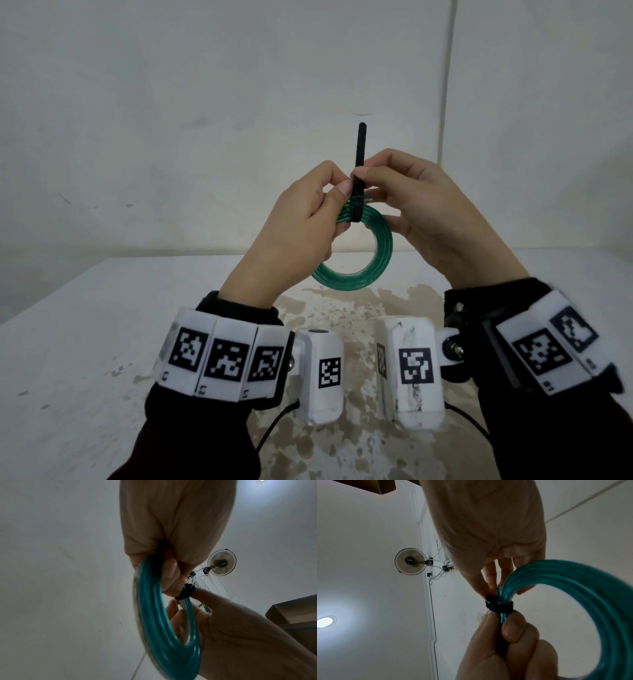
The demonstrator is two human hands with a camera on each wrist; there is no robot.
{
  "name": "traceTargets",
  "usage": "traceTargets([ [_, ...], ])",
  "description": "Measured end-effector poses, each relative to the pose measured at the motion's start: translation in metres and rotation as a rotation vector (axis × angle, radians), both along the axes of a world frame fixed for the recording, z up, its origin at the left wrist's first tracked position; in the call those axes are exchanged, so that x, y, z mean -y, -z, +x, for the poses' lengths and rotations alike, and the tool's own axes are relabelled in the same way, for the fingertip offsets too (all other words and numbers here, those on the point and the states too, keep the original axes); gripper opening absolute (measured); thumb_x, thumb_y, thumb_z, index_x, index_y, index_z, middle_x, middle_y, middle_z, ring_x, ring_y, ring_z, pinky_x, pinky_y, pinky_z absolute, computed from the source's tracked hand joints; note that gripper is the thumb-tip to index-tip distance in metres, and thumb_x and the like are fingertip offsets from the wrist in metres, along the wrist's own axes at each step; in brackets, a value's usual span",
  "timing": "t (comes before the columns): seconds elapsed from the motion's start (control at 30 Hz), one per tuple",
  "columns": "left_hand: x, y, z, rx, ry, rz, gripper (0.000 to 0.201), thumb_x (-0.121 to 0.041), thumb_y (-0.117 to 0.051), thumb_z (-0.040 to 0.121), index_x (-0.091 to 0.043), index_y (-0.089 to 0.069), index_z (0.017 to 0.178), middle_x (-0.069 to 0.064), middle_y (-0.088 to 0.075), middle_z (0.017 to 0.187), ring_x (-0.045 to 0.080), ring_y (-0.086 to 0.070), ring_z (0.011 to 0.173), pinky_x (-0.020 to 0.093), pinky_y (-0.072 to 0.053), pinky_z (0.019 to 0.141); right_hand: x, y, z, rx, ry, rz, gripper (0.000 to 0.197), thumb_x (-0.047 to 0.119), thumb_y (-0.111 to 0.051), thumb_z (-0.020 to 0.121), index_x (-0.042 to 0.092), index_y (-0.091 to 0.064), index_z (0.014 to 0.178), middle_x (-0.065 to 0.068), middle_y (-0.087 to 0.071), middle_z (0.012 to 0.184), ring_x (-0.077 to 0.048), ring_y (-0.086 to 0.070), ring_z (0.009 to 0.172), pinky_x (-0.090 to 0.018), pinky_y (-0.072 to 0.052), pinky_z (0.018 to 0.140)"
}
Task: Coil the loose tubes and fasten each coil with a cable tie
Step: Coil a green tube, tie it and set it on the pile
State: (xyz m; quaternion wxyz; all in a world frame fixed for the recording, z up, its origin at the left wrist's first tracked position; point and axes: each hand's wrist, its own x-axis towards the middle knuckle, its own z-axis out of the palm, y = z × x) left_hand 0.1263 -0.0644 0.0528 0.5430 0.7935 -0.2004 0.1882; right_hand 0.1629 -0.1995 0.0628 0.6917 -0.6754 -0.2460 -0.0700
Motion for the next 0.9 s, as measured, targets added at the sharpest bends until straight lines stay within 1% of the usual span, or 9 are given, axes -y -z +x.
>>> traceTargets([
  [0.1,0.0019,0.0016,0.0014,-0.026,-0.027,0.04,0.022,-0.019,-0.036,0.103,-0.01,-0.043,0.084,0.001,-0.044,0.057,0.002,-0.039,0.031,0.018,-0.026,0.038,0.0012,0.0012,0.0008,-0.008,0.006,-0.019,0.014,0.013,-0.059,0.088,0.012,-0.057,0.075,-0.003,-0.058,0.079,-0.013,-0.054,0.075,-0.024,-0.046,0.066],
  [0.17,0.0018,0.0025,0.0029,-0.043,-0.038,0.039,0.022,-0.018,-0.035,0.103,-0.01,-0.044,0.085,0.003,-0.044,0.058,0.002,-0.038,0.031,0.016,-0.026,0.038,0.0016,0.0024,0.0021,-0.003,0.008,-0.031,0.015,0.013,-0.06,0.088,0.013,-0.057,0.074,-0.001,-0.059,0.078,-0.011,-0.054,0.072,-0.022,-0.046,0.063],
  [0.27,0.0015,0.0037,0.0038,-0.054,-0.04,0.035,0.022,-0.019,-0.034,0.103,-0.011,-0.042,0.084,0.006,-0.043,0.061,0.003,-0.037,0.031,0.016,-0.026,0.038,0.0008,0.0039,0.004,0.003,0.018,-0.051,0.018,0.015,-0.062,0.088,0.015,-0.058,0.071,0.001,-0.06,0.077,-0.009,-0.055,0.07,-0.023,-0.047,0.063],
  [0.37,0.0027,0.0051,0.0036,-0.049,-0.039,0.048,0.021,-0.018,-0.034,0.103,-0.009,-0.043,0.088,0.004,-0.043,0.062,0.002,-0.04,0.032,0.016,-0.026,0.038,0.0013,0.0051,0.005,-0.01,0.022,-0.054,0.018,0.015,-0.061,0.088,0.013,-0.058,0.071,-0.001,-0.059,0.077,-0.011,-0.054,0.07,-0.02,-0.047,0.059],
  [0.53,0.003,0.0048,0.003,0.003,-0.039,0.067,0.022,-0.018,-0.034,0.103,-0.004,-0.045,0.091,-0.001,-0.041,0.061,0.003,-0.04,0.037,0.015,-0.027,0.038,0.0032,0.0041,0.0056,0.018,0.038,-0.026,0.02,0.015,-0.063,0.088,0.015,-0.057,0.069,0.005,-0.059,0.069,-0.007,-0.054,0.067,-0.016,-0.046,0.052],
  [0.6,0.0011,0.0043,0.003,0.019,-0.037,0.067,0.022,-0.018,-0.035,0.103,-0.004,-0.046,0.09,-0.004,-0.04,0.06,0.004,-0.04,0.041,0.014,-0.029,0.039,0.0025,0.0045,0.0055,0.03,0.052,-0.017,0.019,0.015,-0.063,0.088,0.015,-0.057,0.07,0.006,-0.059,0.07,-0.006,-0.054,0.066,-0.016,-0.045,0.051],
  [0.73,-0.0005,0.0033,0.0023,0.034,-0.015,0.095,0.023,-0.018,-0.035,0.103,-0.007,-0.046,0.086,-0.004,-0.04,0.059,0.005,-0.038,0.042,0.015,-0.029,0.04,0.0035,0.0044,0.0048,0.056,0.088,-0.022,0.018,0.017,-0.064,0.089,0.017,-0.057,0.072,0.005,-0.057,0.073,-0.001,-0.054,0.061,-0.015,-0.044,0.049],
  [0.83,-0.0009,0.0021,0.0016,0.06,-0.016,0.091,0.024,-0.018,-0.037,0.102,-0.011,-0.048,0.083,-0.001,-0.044,0.055,0.011,-0.036,0.038,0.019,-0.032,0.04,0.0031,0.0037,0.0047,0.092,0.115,-0.025,0.018,0.017,-0.063,0.09,0.017,-0.057,0.073,0.005,-0.057,0.074,-0.002,-0.054,0.061,-0.015,-0.044,0.05],
  [0.9,-0.002,0.0019,0.002,0.048,0.026,0.025,0.023,-0.019,-0.04,0.102,-0.01,-0.053,0.085,0.001,-0.047,0.051,0.015,-0.037,0.033,0.023,-0.038,0.041,0.0018,0.0026,0.0047,0.118,0.126,-0.015,0.018,0.017,-0.063,0.09,0.016,-0.056,0.073,0.004,-0.058,0.074,-0.003,-0.055,0.061,-0.019,-0.045,0.055],
])
